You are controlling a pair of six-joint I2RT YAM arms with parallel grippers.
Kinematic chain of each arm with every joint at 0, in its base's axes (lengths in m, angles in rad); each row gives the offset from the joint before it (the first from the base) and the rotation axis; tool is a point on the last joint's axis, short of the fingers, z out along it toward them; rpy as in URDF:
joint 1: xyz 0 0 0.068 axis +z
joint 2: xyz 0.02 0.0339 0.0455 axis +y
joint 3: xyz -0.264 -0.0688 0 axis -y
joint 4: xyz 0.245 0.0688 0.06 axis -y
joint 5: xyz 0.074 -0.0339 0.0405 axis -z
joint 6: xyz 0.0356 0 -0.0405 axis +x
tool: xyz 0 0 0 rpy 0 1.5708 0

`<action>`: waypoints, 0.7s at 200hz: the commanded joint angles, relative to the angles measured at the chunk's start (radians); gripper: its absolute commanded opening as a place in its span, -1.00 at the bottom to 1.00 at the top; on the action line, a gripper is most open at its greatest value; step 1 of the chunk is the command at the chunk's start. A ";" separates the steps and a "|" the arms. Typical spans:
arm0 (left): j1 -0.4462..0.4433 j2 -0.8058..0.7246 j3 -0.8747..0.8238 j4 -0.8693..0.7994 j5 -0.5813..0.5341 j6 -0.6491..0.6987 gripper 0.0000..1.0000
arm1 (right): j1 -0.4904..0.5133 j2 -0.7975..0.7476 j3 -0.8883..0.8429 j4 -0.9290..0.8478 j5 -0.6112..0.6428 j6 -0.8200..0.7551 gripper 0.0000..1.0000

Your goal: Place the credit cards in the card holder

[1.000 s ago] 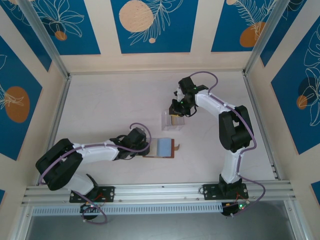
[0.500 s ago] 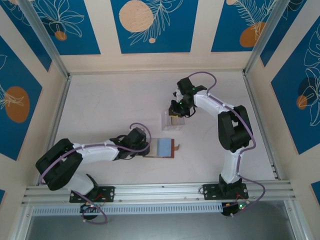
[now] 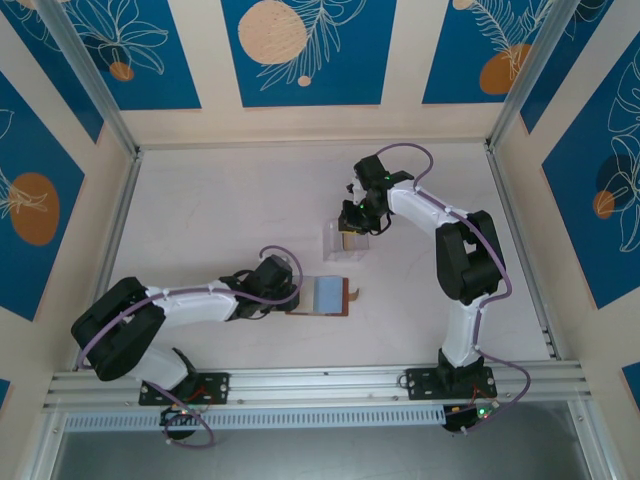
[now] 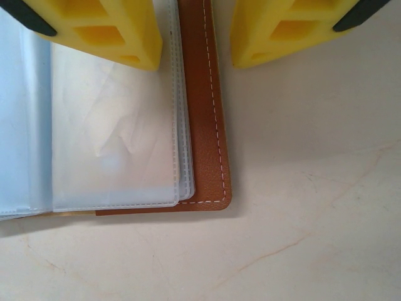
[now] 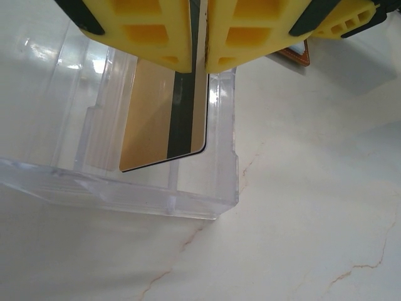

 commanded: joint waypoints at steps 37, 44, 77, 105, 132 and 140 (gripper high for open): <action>-0.009 0.060 -0.038 -0.023 0.016 -0.009 -0.29 | 0.009 0.030 0.002 -0.025 -0.002 -0.018 -0.68; -0.009 0.061 -0.036 -0.022 0.016 -0.009 -0.29 | 0.008 0.028 0.002 -0.025 -0.010 -0.018 -0.69; -0.009 0.062 -0.038 -0.020 0.017 -0.010 -0.30 | 0.003 0.005 -0.003 -0.018 -0.036 -0.013 -0.68; -0.010 0.060 -0.039 -0.021 0.017 -0.010 -0.30 | -0.002 -0.005 -0.008 -0.009 -0.059 -0.009 -0.68; -0.009 0.059 -0.041 -0.021 0.017 -0.010 -0.30 | -0.004 -0.005 -0.012 -0.002 -0.073 -0.006 -0.68; -0.009 0.058 -0.041 -0.020 0.017 -0.010 -0.30 | -0.005 -0.006 -0.014 -0.002 -0.073 -0.006 -0.68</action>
